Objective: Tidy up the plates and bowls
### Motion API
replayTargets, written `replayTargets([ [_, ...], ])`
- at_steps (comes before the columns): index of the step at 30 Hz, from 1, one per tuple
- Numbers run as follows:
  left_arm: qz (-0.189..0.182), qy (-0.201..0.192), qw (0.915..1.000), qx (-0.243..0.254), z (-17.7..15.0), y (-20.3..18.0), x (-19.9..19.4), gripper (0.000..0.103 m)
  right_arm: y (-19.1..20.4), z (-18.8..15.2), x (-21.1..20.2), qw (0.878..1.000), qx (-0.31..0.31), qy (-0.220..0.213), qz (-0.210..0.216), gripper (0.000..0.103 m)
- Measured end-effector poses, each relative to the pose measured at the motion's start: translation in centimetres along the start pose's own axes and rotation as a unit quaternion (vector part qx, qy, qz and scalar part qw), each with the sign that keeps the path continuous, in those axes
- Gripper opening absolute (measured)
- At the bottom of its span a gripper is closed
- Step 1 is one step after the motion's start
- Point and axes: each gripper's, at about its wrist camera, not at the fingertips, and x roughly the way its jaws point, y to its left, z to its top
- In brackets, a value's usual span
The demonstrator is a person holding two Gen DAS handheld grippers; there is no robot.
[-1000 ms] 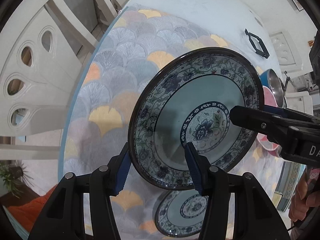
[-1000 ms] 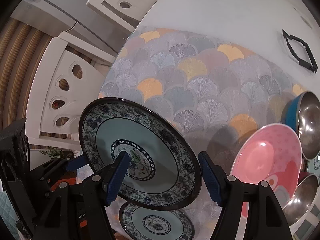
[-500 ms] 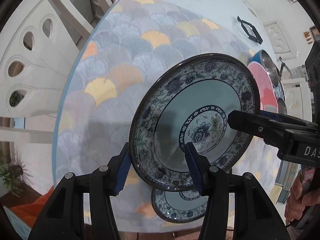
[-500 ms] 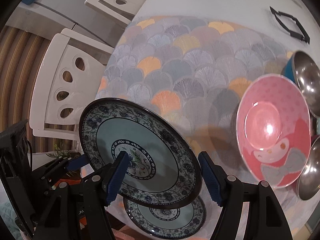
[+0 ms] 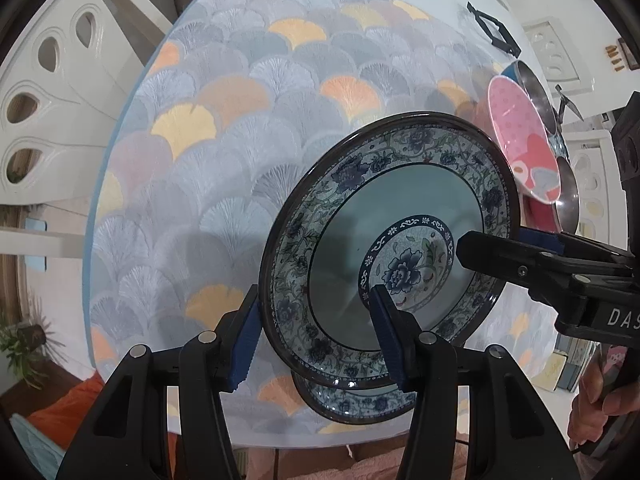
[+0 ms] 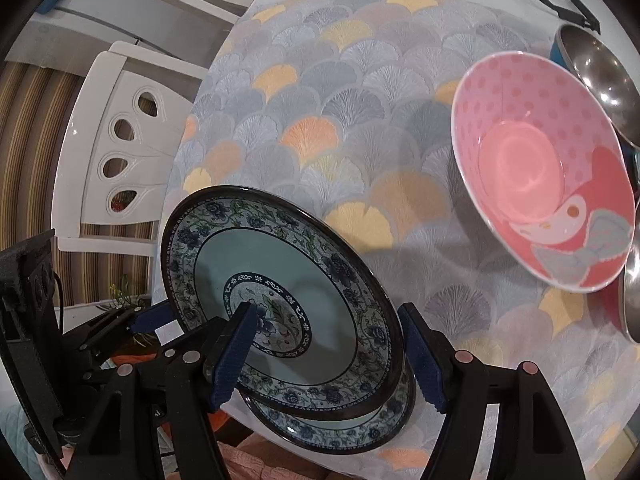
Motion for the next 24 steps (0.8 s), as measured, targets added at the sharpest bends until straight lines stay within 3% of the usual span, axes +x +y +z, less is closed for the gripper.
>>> replayTargets([
  [24,0.007,0.048,0.9985,0.026,-3.1,-1.8,2.7,0.050,-2.1,-4.7,2.1,0.999,0.020,0.038,0.006,0.072],
])
